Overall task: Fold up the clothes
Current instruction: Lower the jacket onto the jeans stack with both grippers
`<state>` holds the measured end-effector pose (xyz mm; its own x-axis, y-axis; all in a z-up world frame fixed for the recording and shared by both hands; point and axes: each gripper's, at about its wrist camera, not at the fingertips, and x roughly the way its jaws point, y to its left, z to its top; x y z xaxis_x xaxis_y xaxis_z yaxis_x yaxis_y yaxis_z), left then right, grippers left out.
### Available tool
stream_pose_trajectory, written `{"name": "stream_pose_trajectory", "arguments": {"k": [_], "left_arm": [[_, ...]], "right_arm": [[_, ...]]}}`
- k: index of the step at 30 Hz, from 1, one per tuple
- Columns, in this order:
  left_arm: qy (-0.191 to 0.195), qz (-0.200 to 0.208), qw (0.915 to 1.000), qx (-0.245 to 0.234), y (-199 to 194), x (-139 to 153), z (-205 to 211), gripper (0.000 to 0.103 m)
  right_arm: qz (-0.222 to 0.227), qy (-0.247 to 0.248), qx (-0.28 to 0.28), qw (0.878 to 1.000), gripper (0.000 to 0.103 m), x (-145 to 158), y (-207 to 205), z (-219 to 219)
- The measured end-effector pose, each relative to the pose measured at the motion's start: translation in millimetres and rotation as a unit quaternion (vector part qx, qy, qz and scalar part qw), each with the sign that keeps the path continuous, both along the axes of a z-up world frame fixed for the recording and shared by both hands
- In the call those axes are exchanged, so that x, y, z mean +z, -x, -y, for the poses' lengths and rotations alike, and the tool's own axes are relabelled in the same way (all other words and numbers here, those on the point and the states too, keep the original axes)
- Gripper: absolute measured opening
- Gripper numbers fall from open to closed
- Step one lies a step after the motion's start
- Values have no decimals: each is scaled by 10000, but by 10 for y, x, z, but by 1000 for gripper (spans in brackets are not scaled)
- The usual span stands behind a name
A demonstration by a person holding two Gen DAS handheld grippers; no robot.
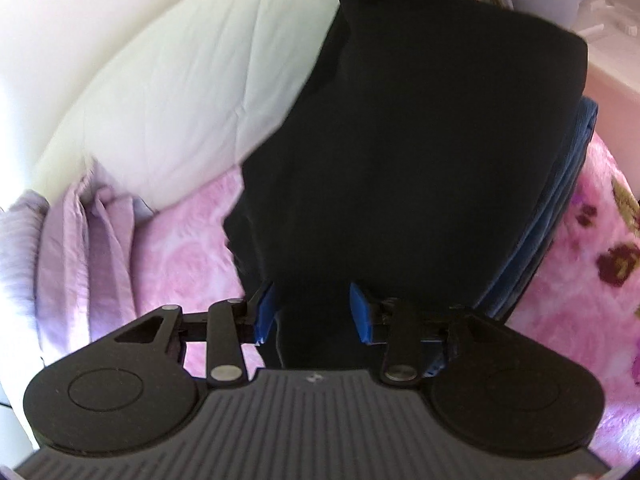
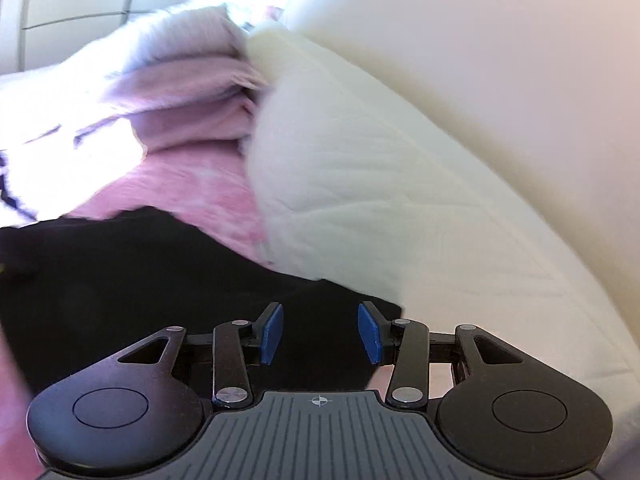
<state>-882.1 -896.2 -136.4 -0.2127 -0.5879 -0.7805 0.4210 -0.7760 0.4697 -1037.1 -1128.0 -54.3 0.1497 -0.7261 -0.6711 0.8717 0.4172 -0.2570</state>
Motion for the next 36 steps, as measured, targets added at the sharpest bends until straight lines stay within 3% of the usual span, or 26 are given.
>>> {"name": "stream_pose_trajectory", "arguments": {"k": [3,5,8,10,13,16,18,21,24,26,28,31,36], "left_arm": [[81,-37,9999,61,-6,-104,-67,32],[50,-3,9999,115,35,-119,-61,30],[-189,-105,9995,251,58,-47,16,30],[-283,-394,9982,357,47,98,84,33],[-182,-804,9952,535,79,307,254,33],[-273,-1092,9908,756,182,348,599,33],[-451,-1280,9865,911,267,282,867,33],[-967,-1384,9771,1295,323,16,1301,32],[-1226,-1451,9690,1581,249,-294,1591,45],[-1338,-1529,9628,1779,217,-302,1657,48],[-1351,-1547,9607,1865,178,-248,1643,47],[-1124,-1487,9650,1843,106,-89,1472,39],[-1129,-1636,9609,1929,-237,260,925,39]], "right_arm": [[385,-791,-386,9954,43,-425,186,454],[620,-963,-422,9925,43,-590,250,551],[810,-1141,-420,9893,43,-527,297,586],[896,-1272,-341,9872,43,-477,341,623],[980,-1390,-283,9850,43,-373,419,643],[1076,-1192,-306,9865,44,-241,444,498],[1155,-1046,-283,9874,44,-180,407,361],[1038,-1095,-204,9883,44,-333,327,252],[1077,-999,-128,9891,44,-409,361,235],[1155,-1076,-197,9873,44,-322,396,253],[1184,-1130,-152,9864,44,-276,380,56],[1226,-1211,-84,9850,44,-206,355,-238],[1295,-1346,30,9824,44,-90,314,-729]]}}
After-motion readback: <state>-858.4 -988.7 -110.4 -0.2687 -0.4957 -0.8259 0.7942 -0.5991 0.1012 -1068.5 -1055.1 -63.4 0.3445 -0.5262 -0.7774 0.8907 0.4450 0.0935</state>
